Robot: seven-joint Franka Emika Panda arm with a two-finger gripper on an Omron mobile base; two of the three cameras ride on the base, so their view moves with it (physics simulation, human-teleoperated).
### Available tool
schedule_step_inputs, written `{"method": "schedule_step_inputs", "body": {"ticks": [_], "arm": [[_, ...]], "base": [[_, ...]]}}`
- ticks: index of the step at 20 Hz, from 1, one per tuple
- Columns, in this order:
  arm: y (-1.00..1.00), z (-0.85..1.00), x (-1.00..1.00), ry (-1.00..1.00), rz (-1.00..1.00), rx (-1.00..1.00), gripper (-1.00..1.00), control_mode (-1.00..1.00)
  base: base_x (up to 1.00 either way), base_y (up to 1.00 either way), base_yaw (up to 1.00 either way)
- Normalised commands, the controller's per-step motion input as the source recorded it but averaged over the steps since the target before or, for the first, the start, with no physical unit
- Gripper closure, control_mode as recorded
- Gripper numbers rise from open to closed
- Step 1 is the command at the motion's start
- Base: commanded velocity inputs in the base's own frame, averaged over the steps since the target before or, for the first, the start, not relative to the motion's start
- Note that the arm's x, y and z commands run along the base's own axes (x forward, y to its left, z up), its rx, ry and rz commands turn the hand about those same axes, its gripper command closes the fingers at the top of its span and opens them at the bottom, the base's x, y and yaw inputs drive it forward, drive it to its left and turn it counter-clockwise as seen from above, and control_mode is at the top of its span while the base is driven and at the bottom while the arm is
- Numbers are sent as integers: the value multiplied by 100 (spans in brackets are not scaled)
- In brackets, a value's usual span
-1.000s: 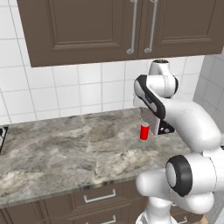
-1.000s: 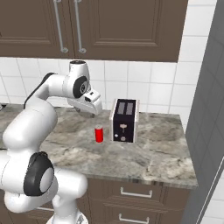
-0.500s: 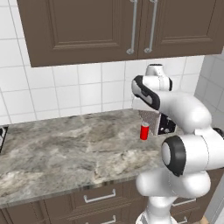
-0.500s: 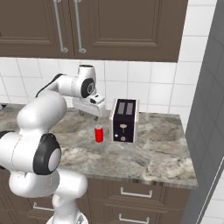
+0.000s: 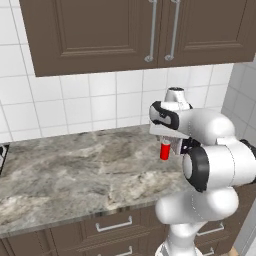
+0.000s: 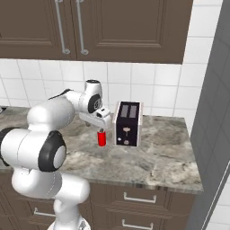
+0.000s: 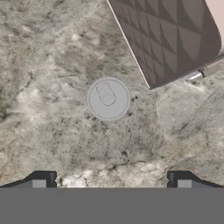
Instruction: Four empty soda cans are scattered around the kitchen. Gather all the cans and cluster them next to the stove for recycling.
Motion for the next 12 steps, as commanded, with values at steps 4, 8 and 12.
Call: {"method": "schedule_step_inputs", "body": {"ticks": [4, 8, 12], "arm": [[-5, 0, 25, 9, -2, 0, -100, -100], [-12, 0, 25, 16, 0, 0, -100, -100], [-20, 0, 19, 10, 0, 0, -100, -100]], "base": [[0, 0, 0], [0, 0, 0], [0, 0, 0]]}}
